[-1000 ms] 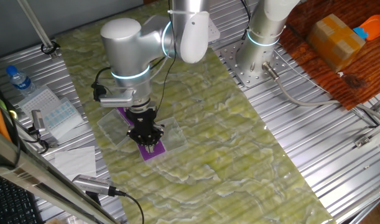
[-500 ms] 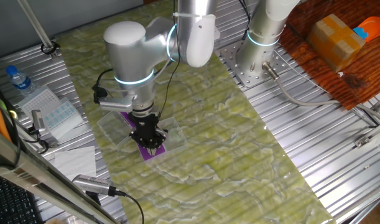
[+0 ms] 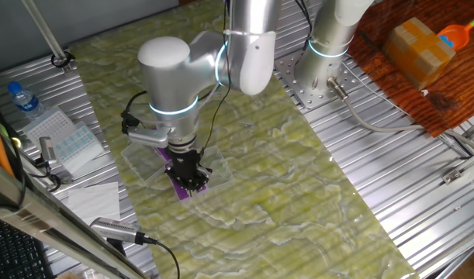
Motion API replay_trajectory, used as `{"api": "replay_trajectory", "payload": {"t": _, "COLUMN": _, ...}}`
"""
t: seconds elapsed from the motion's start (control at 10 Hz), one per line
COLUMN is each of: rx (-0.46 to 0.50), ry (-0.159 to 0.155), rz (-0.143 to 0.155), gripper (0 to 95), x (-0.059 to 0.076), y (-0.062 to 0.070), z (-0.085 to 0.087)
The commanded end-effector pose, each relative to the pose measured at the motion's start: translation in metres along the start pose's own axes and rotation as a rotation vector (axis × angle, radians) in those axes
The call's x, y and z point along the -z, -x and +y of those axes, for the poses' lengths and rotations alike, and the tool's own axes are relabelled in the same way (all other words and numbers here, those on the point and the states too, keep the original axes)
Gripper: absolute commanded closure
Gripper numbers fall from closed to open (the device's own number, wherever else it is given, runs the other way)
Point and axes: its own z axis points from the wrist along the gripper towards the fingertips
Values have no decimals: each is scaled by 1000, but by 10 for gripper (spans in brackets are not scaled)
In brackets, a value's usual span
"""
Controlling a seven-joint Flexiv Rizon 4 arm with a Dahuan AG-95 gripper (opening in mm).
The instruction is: Transfer all small pipette tips from one holder to another
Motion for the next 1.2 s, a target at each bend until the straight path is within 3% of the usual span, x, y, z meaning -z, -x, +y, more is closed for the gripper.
{"api": "replay_trajectory", "payload": {"t": 0.1, "rx": 6, "ry": 3, "rz": 0, "gripper": 950, "x": 2, "y": -3, "z": 2}}
{"api": "replay_trajectory", "payload": {"t": 1.2, "rx": 67, "ry": -16, "rz": -8, "gripper": 950, "x": -2, "y": -7, "z": -2}}
